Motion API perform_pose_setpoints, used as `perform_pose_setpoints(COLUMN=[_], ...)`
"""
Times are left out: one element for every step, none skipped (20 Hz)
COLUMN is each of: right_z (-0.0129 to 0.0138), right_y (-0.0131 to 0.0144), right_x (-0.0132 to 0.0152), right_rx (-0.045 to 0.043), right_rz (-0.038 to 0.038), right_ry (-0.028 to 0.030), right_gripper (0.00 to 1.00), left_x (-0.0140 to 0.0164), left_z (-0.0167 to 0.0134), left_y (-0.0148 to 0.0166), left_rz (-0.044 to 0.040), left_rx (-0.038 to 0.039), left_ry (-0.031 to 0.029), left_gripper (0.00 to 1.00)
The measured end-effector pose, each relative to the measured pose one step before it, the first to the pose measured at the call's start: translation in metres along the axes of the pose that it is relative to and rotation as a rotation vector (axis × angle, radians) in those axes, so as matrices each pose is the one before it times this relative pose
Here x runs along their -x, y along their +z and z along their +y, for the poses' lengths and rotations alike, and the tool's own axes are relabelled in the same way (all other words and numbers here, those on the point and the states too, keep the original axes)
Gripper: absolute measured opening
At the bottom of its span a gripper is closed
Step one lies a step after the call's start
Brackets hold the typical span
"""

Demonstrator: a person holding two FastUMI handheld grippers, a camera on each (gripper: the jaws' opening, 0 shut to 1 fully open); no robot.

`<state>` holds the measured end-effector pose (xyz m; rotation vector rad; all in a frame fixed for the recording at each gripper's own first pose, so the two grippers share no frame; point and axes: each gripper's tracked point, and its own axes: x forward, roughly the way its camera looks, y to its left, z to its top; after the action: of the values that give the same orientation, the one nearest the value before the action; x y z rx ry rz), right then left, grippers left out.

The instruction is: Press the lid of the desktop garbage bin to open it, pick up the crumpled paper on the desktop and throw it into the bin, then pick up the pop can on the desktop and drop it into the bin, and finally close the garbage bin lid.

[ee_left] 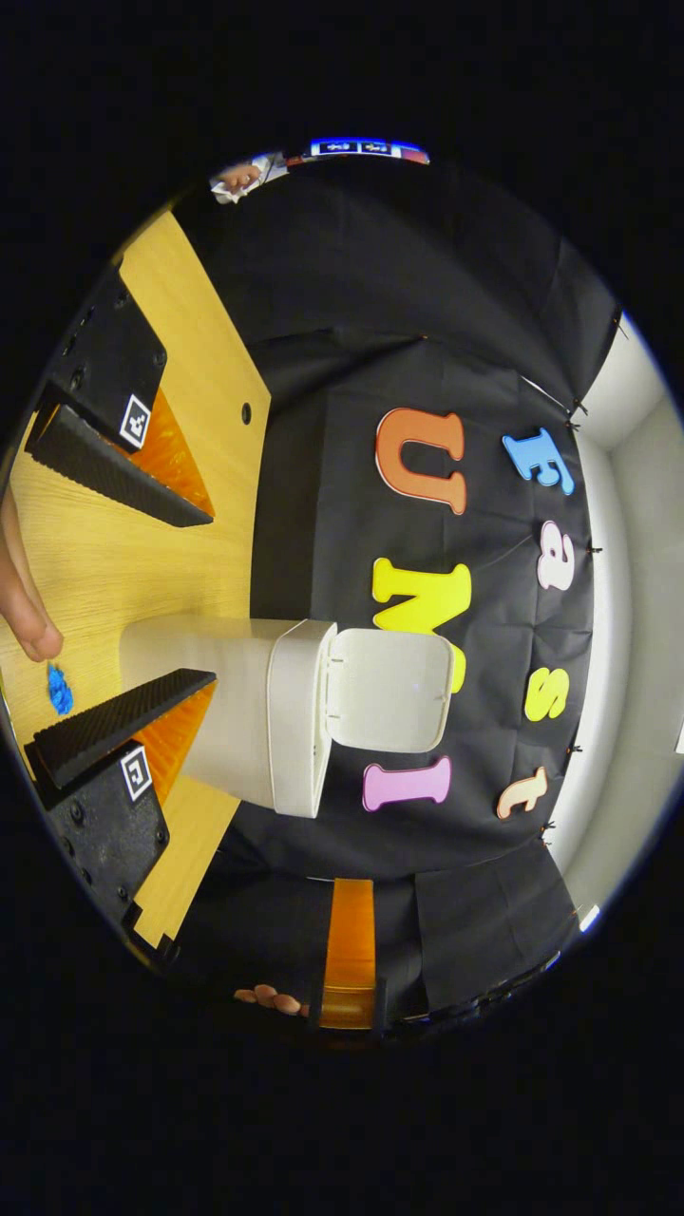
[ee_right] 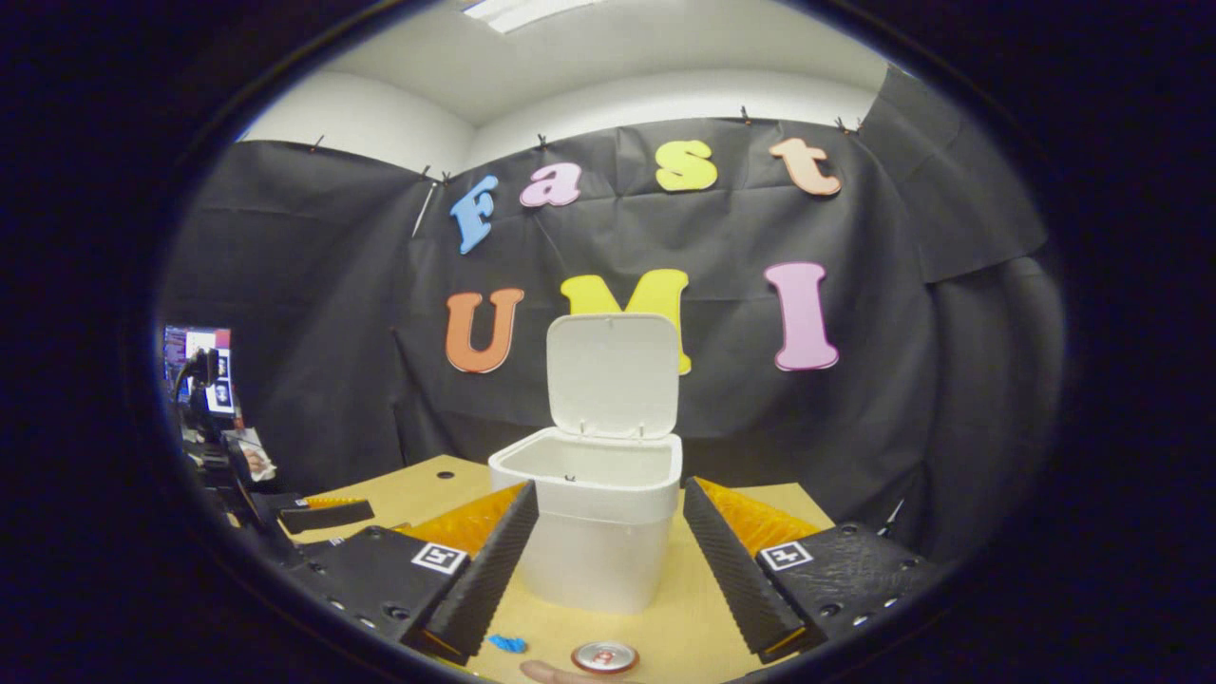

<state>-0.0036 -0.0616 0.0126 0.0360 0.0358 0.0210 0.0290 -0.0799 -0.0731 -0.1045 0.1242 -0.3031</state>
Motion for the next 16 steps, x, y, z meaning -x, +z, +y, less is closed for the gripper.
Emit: perform_pose_setpoints(right_z=[-0.00141,-0.00436,-0.00311,-0.00014,-0.00176,-0.00145,-0.00147,-0.00313,-0.00358,-0.00412,-0.00338,-0.00101,-0.00268,-0.00493,-0.00338,0.00336], right_y=[0.00049,-0.00298,-0.00324,-0.00532,-0.00523,-0.00478,-0.00519,-0.00717,-0.00648,-0.00678,-0.00749,-0.00704,-0.00703,-0.01059,-0.01173,-0.01663], right_x=[0.00702,0.00539,0.00518,0.00467,0.00448,0.00451,0.00311,0.00386,0.00377,0.00419,0.00574,0.00591,0.00534,0.00493,0.00522,0.00484], right_rx=[0.00981,0.00708,0.00793,0.00732,0.00268,0.00276,0.00702,0.01368,0.01663,0.01141,0.00888,0.01162,0.01111,0.00645,-0.00163,-0.01438], right_rz=[-0.02306,-0.01671,-0.00957,-0.00386,0.00007,-0.00192,-0.00215,-0.0021,-0.00634,-0.01143,-0.01366,-0.01606,-0.01468,-0.00997,0.00058,0.01235], right_ry=[-0.0029,-0.00886,-0.0039,0.00225,0.00095,0.00525,0.00211,-0.00293,-0.00519,-0.00938,-0.00748,-0.00053,-0.00422,-0.01171,-0.00599,0.01283], right_gripper=[0.97,0.97,0.98,0.98,0.98,0.98,0.98,0.98,0.98,0.97,0.97,0.97,0.97,0.95,0.95,0.95], left_x=[-0.00182,-0.00113,-0.00182,-0.00289,-0.00235,-0.00161,-0.00092,0.00018,-0.00036,-0.00044,-0.00124,-0.0028,-0.00247,-0.00222,-0.00285,-0.00407], left_z=[-0.0011,-0.00178,-0.00227,-0.00404,-0.00317,-0.00539,-0.006,-0.00617,-0.0061,-0.00477,-0.00416,-0.00666,-0.0067,-0.00747,-0.00553,-0.00523], left_y=[-0.01009,-0.01161,-0.01147,-0.01284,-0.01203,-0.01249,-0.01247,-0.00995,-0.00915,-0.00867,-0.00786,-0.01095,-0.00912,-0.00979,-0.00875,-0.00702], left_rz=[0.01293,0.01504,0.0192,0.02294,0.02532,0.02538,0.02726,0.02015,0.01532,0.00752,0.0149,0.02384,0.02022,0.01905,0.0314,0.02949], left_rx=[0.01092,0.00357,-0.00353,-0.01295,-0.01632,-0.01311,-0.00703,-0.00447,-0.00692,-0.01017,-0.01309,-0.01769,-0.01457,-0.00023,0.0068,0.00732], left_ry=[-0.00194,-0.00306,-0.00191,-0.00444,-0.00455,-0.01291,-0.01152,-0.01266,-0.01186,-0.00443,-0.00191,-0.00785,-0.01697,-0.02068,-0.01631,-0.00959], left_gripper=[0.97,0.97,0.97,0.98,0.98,0.98,0.98,0.98,0.98,0.98,0.98,0.98,0.98,0.98,0.98,0.98])
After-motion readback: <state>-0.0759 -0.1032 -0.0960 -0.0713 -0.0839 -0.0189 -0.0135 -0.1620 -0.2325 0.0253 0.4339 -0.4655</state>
